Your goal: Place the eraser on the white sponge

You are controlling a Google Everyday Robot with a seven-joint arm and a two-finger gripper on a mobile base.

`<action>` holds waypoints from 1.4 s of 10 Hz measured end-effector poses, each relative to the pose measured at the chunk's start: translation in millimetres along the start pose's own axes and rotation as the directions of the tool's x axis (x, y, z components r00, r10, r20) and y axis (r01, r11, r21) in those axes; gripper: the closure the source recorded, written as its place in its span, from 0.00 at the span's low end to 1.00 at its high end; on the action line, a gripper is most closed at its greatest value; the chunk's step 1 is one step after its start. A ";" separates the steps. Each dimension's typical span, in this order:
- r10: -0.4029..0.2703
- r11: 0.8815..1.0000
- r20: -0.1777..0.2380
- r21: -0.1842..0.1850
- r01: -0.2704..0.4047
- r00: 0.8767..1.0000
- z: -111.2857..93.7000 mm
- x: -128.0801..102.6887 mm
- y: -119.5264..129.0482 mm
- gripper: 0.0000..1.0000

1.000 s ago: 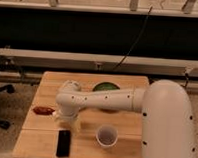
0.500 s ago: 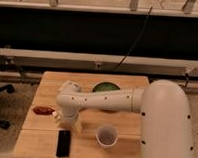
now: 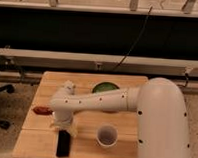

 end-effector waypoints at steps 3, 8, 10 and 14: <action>-0.016 0.999 0.005 -0.032 0.016 1.000 5.7 -17.7 -5.5 0.20; 0.003 0.996 0.000 -0.086 -0.003 1.000 15.8 -24.1 9.3 0.20; 0.001 0.996 0.012 -0.093 0.000 1.000 19.3 -26.2 15.3 0.22; -0.027 0.997 0.032 -0.069 0.029 0.999 19.2 -32.2 17.5 0.60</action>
